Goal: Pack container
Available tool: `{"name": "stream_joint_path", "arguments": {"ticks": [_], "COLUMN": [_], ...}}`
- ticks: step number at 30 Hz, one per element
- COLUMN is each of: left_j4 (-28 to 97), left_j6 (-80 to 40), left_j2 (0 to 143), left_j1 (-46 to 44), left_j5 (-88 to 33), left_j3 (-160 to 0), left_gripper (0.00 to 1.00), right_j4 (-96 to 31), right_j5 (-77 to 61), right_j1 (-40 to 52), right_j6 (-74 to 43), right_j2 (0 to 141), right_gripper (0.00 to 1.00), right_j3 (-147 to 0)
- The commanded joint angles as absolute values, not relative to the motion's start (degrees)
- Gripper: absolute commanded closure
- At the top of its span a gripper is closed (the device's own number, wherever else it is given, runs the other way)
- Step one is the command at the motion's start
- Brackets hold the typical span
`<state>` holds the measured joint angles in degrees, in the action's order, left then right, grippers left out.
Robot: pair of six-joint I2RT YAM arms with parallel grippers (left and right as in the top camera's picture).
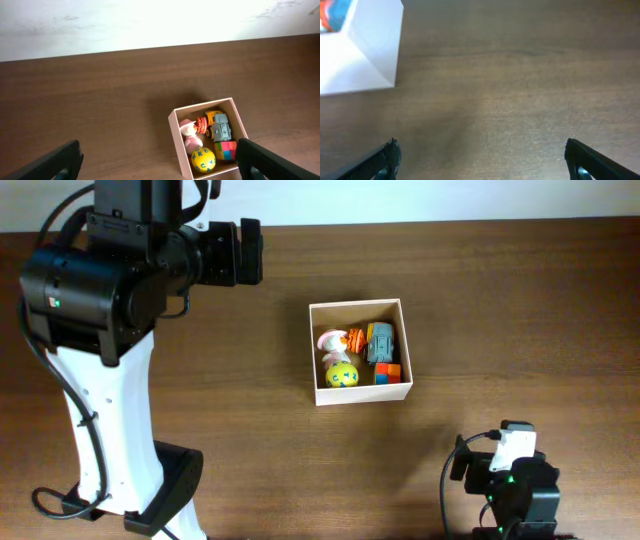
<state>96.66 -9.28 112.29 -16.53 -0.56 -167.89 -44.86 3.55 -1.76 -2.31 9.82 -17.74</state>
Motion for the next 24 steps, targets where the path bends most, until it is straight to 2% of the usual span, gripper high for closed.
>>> {"name": "stream_joint_path", "arguments": {"ticks": [1, 9, 24], "left_j4": [96.7, 96.7, 96.7], "left_j6": [-9.8, -9.8, -9.8], "left_j2": [112.5, 112.5, 112.5], "left_j1": [-16.3, -16.3, -16.3], "left_j5": [0.0, 0.0, 0.0], "left_j3": [-168.1, -168.1, -168.1], "left_gripper": [0.01, 0.01, 0.01], "right_j4": [-44.7, -43.9, -43.7], "right_j5": [3.2, 3.2, 3.2], "right_j1": [-1.5, -1.5, -1.5], "right_j6": [-2.0, -2.0, -1.9], "right_j2": [8.3, 4.4, 4.0], "right_gripper": [0.01, 0.01, 0.01], "right_j3": [-14.8, -9.8, -9.6]}}
